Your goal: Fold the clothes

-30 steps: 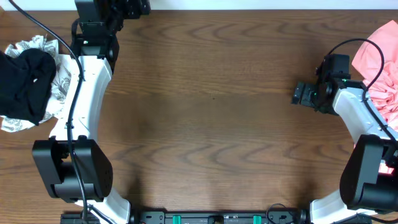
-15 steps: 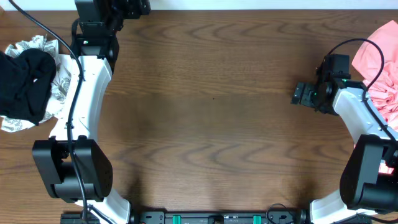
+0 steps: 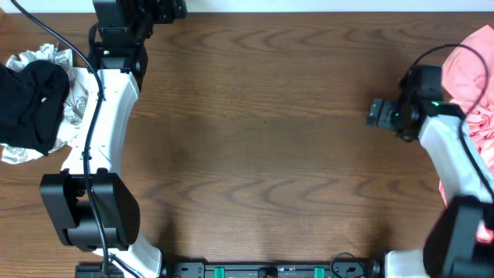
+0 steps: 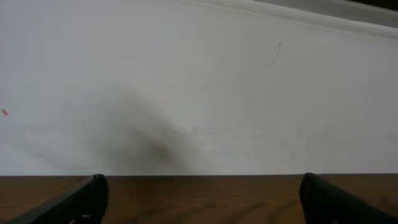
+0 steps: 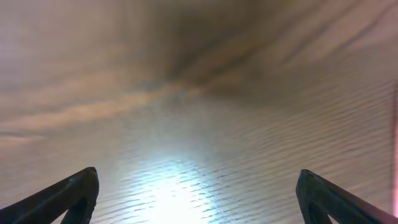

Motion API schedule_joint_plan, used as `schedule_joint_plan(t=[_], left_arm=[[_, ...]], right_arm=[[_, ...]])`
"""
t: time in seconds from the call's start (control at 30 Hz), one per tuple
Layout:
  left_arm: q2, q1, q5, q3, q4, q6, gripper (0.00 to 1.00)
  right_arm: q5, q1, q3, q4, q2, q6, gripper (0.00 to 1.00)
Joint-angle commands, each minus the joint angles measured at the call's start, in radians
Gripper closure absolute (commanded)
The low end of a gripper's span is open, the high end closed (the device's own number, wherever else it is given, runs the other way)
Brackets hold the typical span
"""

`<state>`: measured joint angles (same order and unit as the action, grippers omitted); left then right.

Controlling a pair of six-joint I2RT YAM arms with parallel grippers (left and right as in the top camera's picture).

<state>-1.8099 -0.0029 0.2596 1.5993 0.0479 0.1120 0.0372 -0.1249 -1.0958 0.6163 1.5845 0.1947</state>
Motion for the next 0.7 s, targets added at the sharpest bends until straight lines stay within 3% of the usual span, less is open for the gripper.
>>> schedule_joint_plan(t=[0.0,0.4,0.67], left_arm=[[0.001,0.002,0.002,0.003,-0.003,0.002,0.02],[0.001,0.002,0.002,0.003,-0.003,0.002,0.02],[0.001,0.002,0.002,0.003,-0.003,0.002,0.02]], right_arm=[[0.0,0.008,-0.002,-0.002,-0.15,0.014,0.01],[0.0,0.024,-0.002,0.001,-0.631,0.014,0.01],[0.052,0.209,0.002,0.033,-0.848,-0.021,0.01]])
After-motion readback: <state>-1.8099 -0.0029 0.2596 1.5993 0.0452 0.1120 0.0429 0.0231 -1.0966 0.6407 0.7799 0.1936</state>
